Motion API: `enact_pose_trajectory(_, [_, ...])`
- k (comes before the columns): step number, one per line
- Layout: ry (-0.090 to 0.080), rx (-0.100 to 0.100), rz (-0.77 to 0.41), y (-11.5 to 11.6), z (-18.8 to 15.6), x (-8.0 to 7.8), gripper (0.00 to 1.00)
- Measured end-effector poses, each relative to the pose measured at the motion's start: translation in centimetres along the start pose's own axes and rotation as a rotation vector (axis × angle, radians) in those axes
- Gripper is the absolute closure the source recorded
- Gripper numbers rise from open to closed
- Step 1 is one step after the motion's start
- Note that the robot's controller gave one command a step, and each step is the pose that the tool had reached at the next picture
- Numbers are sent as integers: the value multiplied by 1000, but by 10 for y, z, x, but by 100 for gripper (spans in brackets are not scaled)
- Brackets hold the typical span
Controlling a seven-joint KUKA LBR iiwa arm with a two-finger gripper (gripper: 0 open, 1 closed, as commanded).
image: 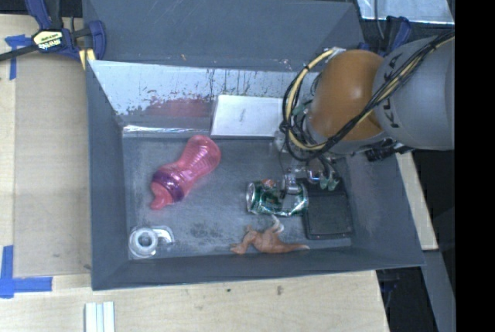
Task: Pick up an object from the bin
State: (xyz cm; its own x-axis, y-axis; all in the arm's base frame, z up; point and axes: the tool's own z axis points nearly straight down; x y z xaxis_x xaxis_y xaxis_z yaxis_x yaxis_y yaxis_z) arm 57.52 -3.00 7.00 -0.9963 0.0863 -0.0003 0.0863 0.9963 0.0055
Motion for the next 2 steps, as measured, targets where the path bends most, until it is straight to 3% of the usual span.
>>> enact_pose_trajectory(1, [-16, 6, 30, 15, -4, 16, 0])
enact_pose_trajectory(2, [-6, -4, 0, 2, -4, -3, 0])
